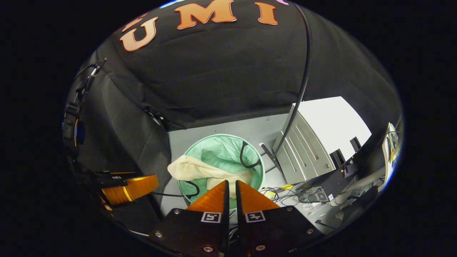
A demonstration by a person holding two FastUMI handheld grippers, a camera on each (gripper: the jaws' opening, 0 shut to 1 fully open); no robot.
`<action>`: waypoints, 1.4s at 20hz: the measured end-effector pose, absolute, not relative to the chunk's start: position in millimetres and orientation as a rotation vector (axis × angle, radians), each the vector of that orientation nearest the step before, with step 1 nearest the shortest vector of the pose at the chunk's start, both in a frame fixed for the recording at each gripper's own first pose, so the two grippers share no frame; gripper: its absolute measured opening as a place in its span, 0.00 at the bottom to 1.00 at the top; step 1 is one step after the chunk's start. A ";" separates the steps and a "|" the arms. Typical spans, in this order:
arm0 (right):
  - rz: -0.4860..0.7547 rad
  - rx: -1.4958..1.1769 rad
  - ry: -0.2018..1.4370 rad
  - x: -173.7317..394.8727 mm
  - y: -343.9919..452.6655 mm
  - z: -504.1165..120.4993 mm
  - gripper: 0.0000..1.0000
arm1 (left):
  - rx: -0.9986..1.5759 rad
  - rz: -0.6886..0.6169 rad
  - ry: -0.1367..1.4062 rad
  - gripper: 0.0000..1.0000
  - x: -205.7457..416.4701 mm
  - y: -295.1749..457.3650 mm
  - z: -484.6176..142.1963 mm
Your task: Grasp the clothes on the hanger with both hands and then place them into the laundry hamper below.
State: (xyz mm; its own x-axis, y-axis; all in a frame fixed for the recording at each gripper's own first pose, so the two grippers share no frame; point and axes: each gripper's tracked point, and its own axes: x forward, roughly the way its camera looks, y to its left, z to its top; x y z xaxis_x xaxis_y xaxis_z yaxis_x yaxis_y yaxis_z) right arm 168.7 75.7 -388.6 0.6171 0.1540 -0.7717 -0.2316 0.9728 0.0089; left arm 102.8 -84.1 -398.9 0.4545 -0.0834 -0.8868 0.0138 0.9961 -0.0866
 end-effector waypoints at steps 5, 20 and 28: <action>0.217 -0.086 0.889 162.5 68.5 -391.4 0.23 | -0.100 -0.037 1.123 0.86 89.7 -74.8 -405.6; 0.216 -0.224 0.730 160.4 34.2 -318.8 0.94 | -0.107 0.095 1.068 0.96 62.6 -8.3 -369.2; 0.193 -0.214 0.498 174.2 14.2 -199.4 0.94 | -0.091 0.132 0.876 0.99 81.5 12.9 -284.0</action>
